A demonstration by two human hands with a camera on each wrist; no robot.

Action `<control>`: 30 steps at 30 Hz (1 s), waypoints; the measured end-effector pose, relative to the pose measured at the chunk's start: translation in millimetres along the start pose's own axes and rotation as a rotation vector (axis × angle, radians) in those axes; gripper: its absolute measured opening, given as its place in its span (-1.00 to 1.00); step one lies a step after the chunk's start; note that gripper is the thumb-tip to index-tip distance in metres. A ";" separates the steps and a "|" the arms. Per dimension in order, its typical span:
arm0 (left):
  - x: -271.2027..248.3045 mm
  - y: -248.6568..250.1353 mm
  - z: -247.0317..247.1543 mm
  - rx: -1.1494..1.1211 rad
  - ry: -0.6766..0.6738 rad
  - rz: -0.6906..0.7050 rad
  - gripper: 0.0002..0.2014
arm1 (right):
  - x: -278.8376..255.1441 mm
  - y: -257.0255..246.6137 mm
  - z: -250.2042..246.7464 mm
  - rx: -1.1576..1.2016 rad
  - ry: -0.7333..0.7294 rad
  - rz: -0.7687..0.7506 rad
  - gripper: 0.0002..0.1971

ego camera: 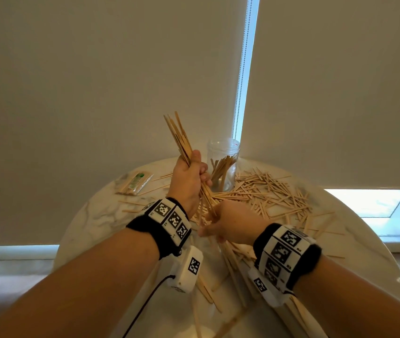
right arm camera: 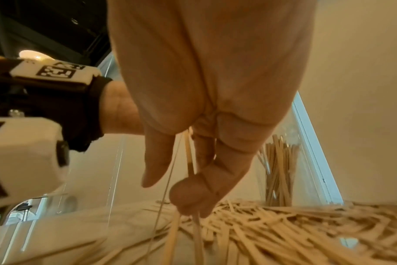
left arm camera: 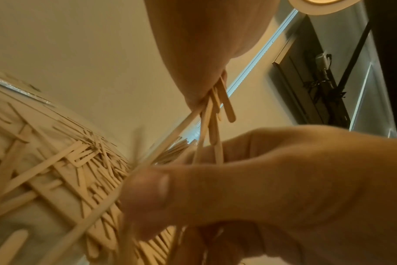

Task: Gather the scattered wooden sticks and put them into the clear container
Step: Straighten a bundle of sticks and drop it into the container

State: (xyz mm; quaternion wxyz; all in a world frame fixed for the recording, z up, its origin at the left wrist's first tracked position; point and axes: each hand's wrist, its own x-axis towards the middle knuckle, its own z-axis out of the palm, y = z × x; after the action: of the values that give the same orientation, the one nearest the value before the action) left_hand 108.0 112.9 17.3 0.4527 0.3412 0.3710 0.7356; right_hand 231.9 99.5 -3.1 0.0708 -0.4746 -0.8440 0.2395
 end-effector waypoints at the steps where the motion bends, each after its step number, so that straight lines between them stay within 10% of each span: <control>1: -1.3 -0.5 1.1 -0.013 -0.002 -0.015 -0.90 | 1.5 1.6 3.7 0.021 -0.013 0.007 -0.73; 16: 9.0 19.7 -4.6 -0.236 0.064 -0.047 -0.86 | 9.2 -3.2 -2.5 0.438 0.095 -0.090 -0.77; 30: 21.7 43.0 -36.0 0.139 0.140 0.043 -0.80 | 9.8 3.2 -27.1 0.372 0.322 -0.052 -0.75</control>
State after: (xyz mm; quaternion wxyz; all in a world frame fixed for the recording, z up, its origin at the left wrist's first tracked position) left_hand 52.3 110.8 39.9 0.3850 0.3272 0.4445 0.7397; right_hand 238.5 118.3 18.1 0.2967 -0.4635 -0.7751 0.3104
